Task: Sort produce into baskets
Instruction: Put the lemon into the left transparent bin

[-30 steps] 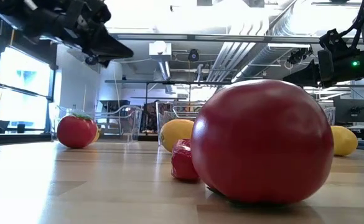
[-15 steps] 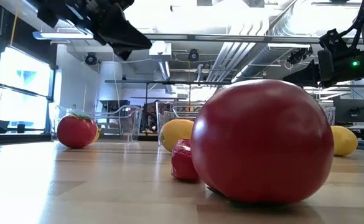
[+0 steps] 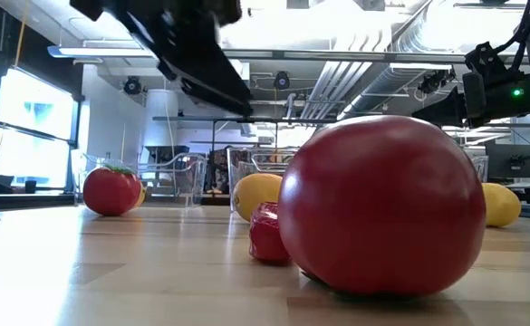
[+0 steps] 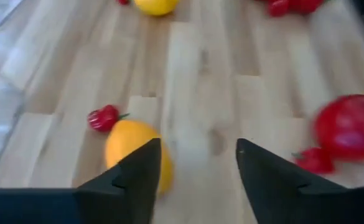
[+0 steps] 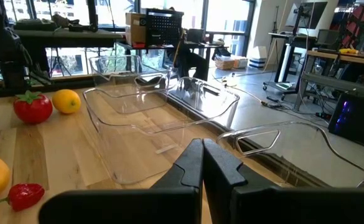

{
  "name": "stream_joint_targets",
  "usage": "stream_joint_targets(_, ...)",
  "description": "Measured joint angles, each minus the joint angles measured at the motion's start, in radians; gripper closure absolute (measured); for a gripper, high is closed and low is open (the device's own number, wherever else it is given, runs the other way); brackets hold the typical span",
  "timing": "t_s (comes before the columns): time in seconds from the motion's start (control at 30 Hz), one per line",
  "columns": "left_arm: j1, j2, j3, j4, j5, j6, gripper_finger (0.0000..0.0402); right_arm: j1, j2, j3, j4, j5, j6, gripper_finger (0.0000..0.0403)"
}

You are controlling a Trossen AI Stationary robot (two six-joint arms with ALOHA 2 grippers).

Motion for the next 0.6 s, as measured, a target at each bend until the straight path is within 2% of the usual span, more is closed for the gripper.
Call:
stream_joint_targets(0.13, 0.008, 0.081, 0.075, -0.084, -0.077, -0.012, 0.0145, 0.0, 0.0, 0.0, 0.0, 0.0, 0.0, 0.0403)
stream_joint_targets(0.3, 0.032, 0.164, 0.148, -0.139, -0.084, -0.036, 0.0096, 0.0, 0.0, 0.0, 0.0, 0.0, 0.0, 0.0403)
stream_joint_targets(0.43, 0.061, 0.216, 0.168, -0.172, -0.064, -0.036, 0.0075, 0.0, 0.0, 0.0, 0.0, 0.0, 0.0, 0.0403)
stream_joint_targets(0.6, 0.086, 0.25, 0.172, -0.185, -0.056, -0.036, 0.0068, 0.0, 0.0, 0.0, 0.0, 0.0, 0.0, 0.0403)
